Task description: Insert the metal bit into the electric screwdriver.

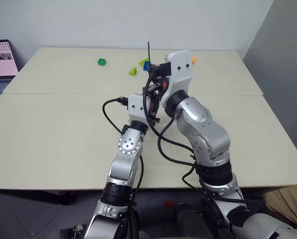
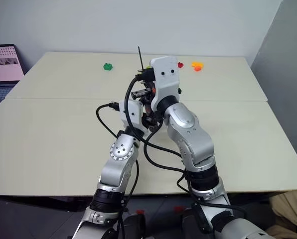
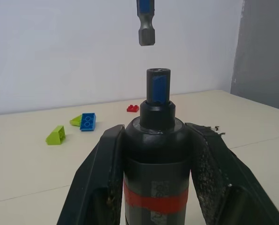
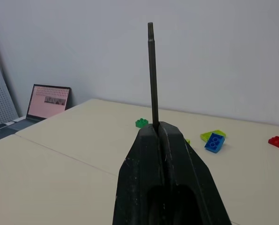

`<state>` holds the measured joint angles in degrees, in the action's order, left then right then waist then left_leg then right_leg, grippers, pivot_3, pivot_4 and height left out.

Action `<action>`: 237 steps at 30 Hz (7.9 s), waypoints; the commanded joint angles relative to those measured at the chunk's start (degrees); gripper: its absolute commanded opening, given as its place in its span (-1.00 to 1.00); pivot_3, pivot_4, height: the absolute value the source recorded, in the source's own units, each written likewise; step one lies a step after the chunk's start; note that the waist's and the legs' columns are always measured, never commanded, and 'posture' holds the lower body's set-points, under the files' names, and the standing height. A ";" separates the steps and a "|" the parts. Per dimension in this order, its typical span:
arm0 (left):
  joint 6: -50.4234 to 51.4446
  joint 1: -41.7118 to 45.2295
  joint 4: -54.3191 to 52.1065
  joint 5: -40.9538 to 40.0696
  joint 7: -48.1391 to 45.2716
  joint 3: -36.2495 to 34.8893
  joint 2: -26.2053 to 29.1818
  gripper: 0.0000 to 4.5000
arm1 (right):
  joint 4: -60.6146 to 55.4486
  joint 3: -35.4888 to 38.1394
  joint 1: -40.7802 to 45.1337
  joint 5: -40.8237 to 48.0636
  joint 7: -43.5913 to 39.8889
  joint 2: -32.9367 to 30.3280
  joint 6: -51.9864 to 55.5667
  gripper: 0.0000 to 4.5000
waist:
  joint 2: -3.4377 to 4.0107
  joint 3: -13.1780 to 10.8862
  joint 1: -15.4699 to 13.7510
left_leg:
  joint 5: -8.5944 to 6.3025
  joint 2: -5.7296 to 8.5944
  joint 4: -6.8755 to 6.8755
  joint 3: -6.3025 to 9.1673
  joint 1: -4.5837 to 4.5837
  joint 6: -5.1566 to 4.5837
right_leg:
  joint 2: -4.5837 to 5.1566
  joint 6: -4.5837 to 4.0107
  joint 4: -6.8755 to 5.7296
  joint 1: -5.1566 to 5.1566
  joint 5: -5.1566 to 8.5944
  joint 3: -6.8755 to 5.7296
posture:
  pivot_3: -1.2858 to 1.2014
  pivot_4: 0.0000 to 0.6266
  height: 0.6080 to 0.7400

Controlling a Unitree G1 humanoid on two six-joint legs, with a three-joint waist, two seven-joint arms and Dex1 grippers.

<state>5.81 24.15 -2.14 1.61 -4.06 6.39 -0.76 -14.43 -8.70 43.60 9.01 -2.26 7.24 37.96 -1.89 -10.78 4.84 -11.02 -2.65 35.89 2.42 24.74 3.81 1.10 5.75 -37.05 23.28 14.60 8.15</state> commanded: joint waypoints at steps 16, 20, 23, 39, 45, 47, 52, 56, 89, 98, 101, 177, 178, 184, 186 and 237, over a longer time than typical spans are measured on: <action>0.75 -0.48 0.15 0.77 0.89 -0.49 0.34 -0.28 | -2.84 -0.39 -0.96 -1.28 -0.15 -0.01 0.06 -1.00 | 0.00 0.00 0.02 | 0.00 0.00 -0.02 0.00 0.00 0.00 | 0.00 -0.05 0.03 0.01 0.03 0.00 | 0.03 -0.52 1.00; 0.69 -0.42 0.22 0.77 0.89 -0.47 0.32 -0.28 | -2.76 -0.31 -1.25 -1.40 -0.14 -0.18 -0.06 -1.00 | 0.00 0.00 0.02 | 0.00 0.00 -0.03 0.00 0.00 0.00 | 0.00 -0.05 0.04 0.01 0.03 0.00 | 0.03 -0.52 1.00; 0.69 -0.41 0.22 0.81 0.90 -0.46 0.35 -0.28 | -2.86 -0.35 -1.30 -1.42 -0.14 -0.23 -0.06 -1.00 | 0.00 0.00 0.02 | 0.00 0.00 -0.03 0.00 0.00 0.00 | 0.00 -0.06 0.04 0.01 0.03 0.00 | 0.03 -0.52 1.00; 1.06 -0.46 0.26 0.83 0.94 -0.44 0.35 -0.28 | -3.93 -1.11 -1.37 -1.44 -0.46 -0.28 0.16 -1.00 | 0.00 0.00 0.03 | 0.00 -0.01 -0.07 0.00 0.00 0.00 | 0.00 -0.07 0.08 0.02 0.04 0.00 | 0.03 -0.52 1.00; 1.16 -0.55 0.27 0.88 0.96 -0.41 0.38 -0.28 | -4.18 -1.25 -1.41 -1.53 -0.52 -0.35 -0.91 -1.00 | 0.00 0.00 0.04 | 0.00 -0.01 -0.08 0.00 0.00 0.00 | 0.00 -0.07 0.08 0.02 0.04 0.00 | 0.03 -0.52 1.00; 1.18 -0.68 0.16 0.88 0.91 -0.38 0.40 -0.28 | -4.36 -1.47 -1.36 -1.71 -0.57 -0.42 -1.74 -1.00 | 0.00 0.00 0.04 | 0.00 -0.01 -0.08 0.00 0.00 0.00 | 0.00 -0.07 0.09 0.03 0.04 0.00 | 0.03 -0.52 1.00; 1.14 -0.82 0.18 0.92 0.83 -0.27 0.44 -0.28 | -4.46 -1.81 -1.30 -2.30 -0.53 -0.68 -2.86 -1.00 | 0.00 0.00 0.04 | 0.00 -0.01 -0.09 0.00 0.00 0.00 | 0.00 -0.08 0.10 0.03 0.05 0.00 | 0.03 -0.52 1.00; 1.08 -0.88 0.22 0.94 0.83 -0.26 0.45 -0.28 | -4.56 -1.93 -1.38 -2.60 -0.54 -0.64 -2.68 -1.00 | 0.00 0.00 0.04 | -0.01 -0.01 -0.10 0.00 0.00 0.00 | 0.00 -0.08 0.10 0.04 0.05 0.00 | 0.03 -0.52 1.00; 0.41 -1.13 0.57 0.94 0.95 -0.23 0.31 -0.28 | -4.95 -2.22 -3.10 -2.94 -0.93 0.07 -0.31 -1.00 | 0.00 0.00 0.05 | -0.01 -0.01 -0.16 0.00 0.01 0.01 | 0.01 -0.10 0.14 0.07 0.06 0.01 | 0.03 -0.52 1.00; 0.48 -1.14 0.61 0.95 0.99 -0.22 0.27 -0.28 | -5.50 -2.09 -3.09 -3.21 -1.06 0.15 -0.26 -1.00 | 0.00 0.00 0.05 | -0.01 -0.01 -0.17 -0.01 0.01 0.01 | 0.01 -0.10 0.15 0.08 0.06 0.00 | 0.03 -0.52 1.00; 0.51 -1.16 0.59 0.95 0.99 -0.20 0.26 -0.28 | -5.61 -2.11 -3.10 -3.24 -1.09 0.13 -0.30 -1.00 | 0.00 0.00 0.05 | -0.01 -0.01 -0.18 -0.01 0.01 0.01 | 0.01 -0.10 0.15 0.09 0.06 0.01 | 0.03 -0.52 1.00; 0.60 -1.60 0.15 0.67 0.86 0.27 0.59 -0.28 | -5.38 -2.32 -3.39 -3.13 -1.24 0.11 -0.58 -1.00 | 0.00 0.00 0.09 | -0.01 -0.01 -0.35 -0.02 0.02 0.02 | 0.01 -0.13 0.18 0.21 0.08 0.02 | 0.03 -0.52 1.00; 0.58 -1.60 0.15 0.67 0.87 0.27 0.59 -0.28 | -5.39 -2.26 -3.41 -3.08 -1.21 0.14 -0.43 -1.00 | 0.00 0.00 0.09 | -0.01 -0.01 -0.35 -0.02 0.02 0.02 | 0.01 -0.13 0.18 0.21 0.08 0.02 | 0.03 -0.52 1.00; 0.51 -1.66 0.14 0.69 0.93 0.28 0.59 -0.28 | -5.63 -1.14 -3.32 -2.08 -1.31 0.43 1.50 -1.00 | -0.01 0.01 0.09 | -0.01 -0.01 -0.35 -0.02 0.02 0.02 | 0.01 -0.13 0.18 0.21 0.08 0.02 | 0.03 -0.52 1.00; 0.48 -1.67 0.13 0.70 0.94 0.30 0.58 -0.28 | -5.76 -0.74 -3.24 -1.71 -1.47 0.55 2.20 -1.00 | -0.01 0.01 0.09 | -0.01 -0.01 -0.35 -0.02 0.02 0.02 | 0.01 -0.13 0.18 0.21 0.08 0.01 | 0.03 -0.52 1.00; 1.77 -1.06 -0.97 0.38 0.85 0.10 0.75 -0.28 | -7.68 7.54 2.78 10.54 -10.27 -8.39 12.59 0.05 | -0.02 0.01 0.13 | -0.01 -0.01 -0.49 -0.03 0.03 0.02 | 0.01 -0.15 0.21 0.25 0.09 0.02 | 0.03 -0.52 1.00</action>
<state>6.92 23.31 -3.96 1.55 -3.20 6.91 -0.36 -18.95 -3.02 45.47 17.74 -11.50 -0.75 51.63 -1.91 -10.76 4.96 -11.03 -2.66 35.40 2.38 24.77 3.82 1.11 5.60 -36.84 23.53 14.69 8.17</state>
